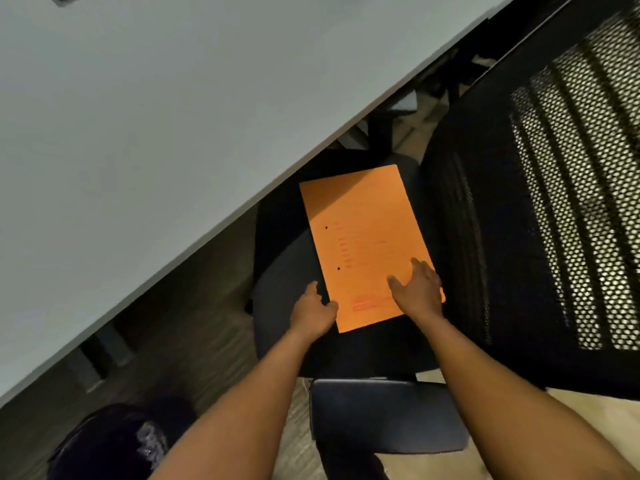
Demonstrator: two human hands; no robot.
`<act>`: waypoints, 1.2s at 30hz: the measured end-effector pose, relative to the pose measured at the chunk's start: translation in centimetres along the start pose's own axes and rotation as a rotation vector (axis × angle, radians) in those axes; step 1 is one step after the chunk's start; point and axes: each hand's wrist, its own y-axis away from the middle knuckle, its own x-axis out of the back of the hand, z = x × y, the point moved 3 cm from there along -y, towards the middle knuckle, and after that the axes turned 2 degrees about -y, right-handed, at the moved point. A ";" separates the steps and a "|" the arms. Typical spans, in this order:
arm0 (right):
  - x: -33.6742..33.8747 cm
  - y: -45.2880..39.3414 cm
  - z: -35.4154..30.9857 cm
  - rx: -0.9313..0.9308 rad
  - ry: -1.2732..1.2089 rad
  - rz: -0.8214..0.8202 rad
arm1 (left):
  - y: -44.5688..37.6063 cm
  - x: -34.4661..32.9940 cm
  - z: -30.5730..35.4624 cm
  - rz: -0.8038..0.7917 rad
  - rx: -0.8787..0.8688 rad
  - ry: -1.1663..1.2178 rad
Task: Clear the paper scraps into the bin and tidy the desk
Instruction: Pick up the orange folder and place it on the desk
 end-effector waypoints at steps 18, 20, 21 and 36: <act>3.8 4.3 2.9 -0.351 -0.182 0.062 | 6.2 3.1 3.3 -0.097 0.094 0.487; 5.6 6.5 2.3 -0.297 -0.192 0.085 | 8.1 3.9 3.9 -0.118 0.056 0.432; 6.5 7.8 1.9 -0.266 -0.197 0.091 | 9.4 4.4 4.0 -0.111 0.054 0.403; 11.8 30.0 -3.3 0.033 -0.570 0.326 | 27.8 11.5 -0.2 0.049 -0.356 0.335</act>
